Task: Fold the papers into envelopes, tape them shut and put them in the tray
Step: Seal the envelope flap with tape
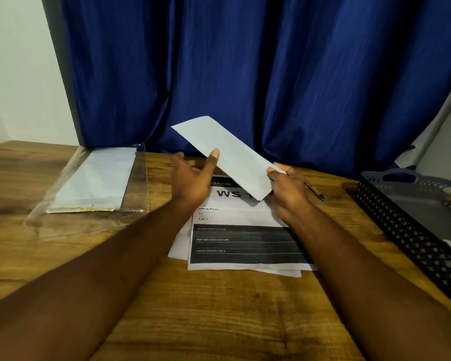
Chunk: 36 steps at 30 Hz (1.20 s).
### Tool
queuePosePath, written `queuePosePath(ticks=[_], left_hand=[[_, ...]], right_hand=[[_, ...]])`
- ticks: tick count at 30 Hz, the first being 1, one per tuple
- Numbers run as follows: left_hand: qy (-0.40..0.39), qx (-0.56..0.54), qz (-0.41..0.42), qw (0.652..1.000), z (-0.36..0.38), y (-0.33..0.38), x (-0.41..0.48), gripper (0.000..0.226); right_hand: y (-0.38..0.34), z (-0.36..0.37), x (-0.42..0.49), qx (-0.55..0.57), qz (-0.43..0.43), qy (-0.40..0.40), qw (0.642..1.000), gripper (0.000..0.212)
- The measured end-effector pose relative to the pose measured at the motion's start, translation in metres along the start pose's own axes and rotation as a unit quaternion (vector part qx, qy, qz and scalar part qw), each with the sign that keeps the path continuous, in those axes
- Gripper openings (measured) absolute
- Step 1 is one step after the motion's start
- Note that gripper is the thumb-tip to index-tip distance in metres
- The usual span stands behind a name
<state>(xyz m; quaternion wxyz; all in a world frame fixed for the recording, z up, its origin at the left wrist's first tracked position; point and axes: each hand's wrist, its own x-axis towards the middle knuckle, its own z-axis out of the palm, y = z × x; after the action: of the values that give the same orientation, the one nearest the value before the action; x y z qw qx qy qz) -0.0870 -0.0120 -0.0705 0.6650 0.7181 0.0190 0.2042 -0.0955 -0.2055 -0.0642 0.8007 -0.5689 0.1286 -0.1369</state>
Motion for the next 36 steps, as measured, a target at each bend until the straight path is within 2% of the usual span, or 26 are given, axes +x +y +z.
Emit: queuePosePath(ticks=[1, 3, 8, 12, 15, 17, 20, 26, 32, 36], left_hand=[[-0.032, -0.047, -0.034, 0.998, -0.001, 0.002, 0.0, 0.064], [-0.054, -0.065, -0.061, 0.995, -0.001, 0.004, -0.002, 0.029], [-0.068, -0.089, -0.105, 0.988, -0.002, 0.008, -0.002, 0.028], [-0.124, -0.065, -0.059, 0.988, 0.002, 0.008, -0.01, 0.023], [-0.136, -0.061, -0.055, 0.987, 0.005, 0.01, -0.011, 0.015], [-0.146, -0.062, -0.058, 0.986, 0.005, 0.013, -0.011, 0.019], [-0.159, -0.088, -0.066, 0.981, 0.01, 0.021, -0.015, 0.045], [-0.166, -0.066, -0.06, 0.982, 0.036, 0.04, -0.016, 0.065], [-0.205, -0.064, -0.036, 0.976, 0.093, 0.072, -0.044, 0.059], [-0.234, -0.045, 0.003, 0.971, 0.14, 0.088, -0.071, 0.052]], right_hand=[[0.001, 0.001, -0.001, -0.012, 0.012, -0.024, 1.0, 0.025], [0.004, 0.004, -0.004, -0.051, 0.032, -0.065, 0.996, 0.025], [-0.003, 0.004, -0.012, -0.113, 0.019, -0.091, 0.989, 0.01], [-0.008, -0.004, -0.014, -0.185, -0.026, -0.106, 0.977, 0.013], [-0.014, -0.006, -0.018, -0.226, -0.052, -0.124, 0.965, 0.013], [-0.018, -0.007, -0.02, -0.226, -0.062, -0.121, 0.965, 0.013], [-0.03, -0.009, -0.022, -0.229, -0.075, -0.086, 0.967, 0.013], [-0.074, -0.04, -0.025, -0.232, -0.108, -0.02, 0.966, 0.013], [-0.128, -0.112, -0.031, -0.242, -0.118, 0.063, 0.961, 0.013], [-0.164, -0.168, -0.035, -0.27, -0.122, 0.086, 0.951, 0.011]])
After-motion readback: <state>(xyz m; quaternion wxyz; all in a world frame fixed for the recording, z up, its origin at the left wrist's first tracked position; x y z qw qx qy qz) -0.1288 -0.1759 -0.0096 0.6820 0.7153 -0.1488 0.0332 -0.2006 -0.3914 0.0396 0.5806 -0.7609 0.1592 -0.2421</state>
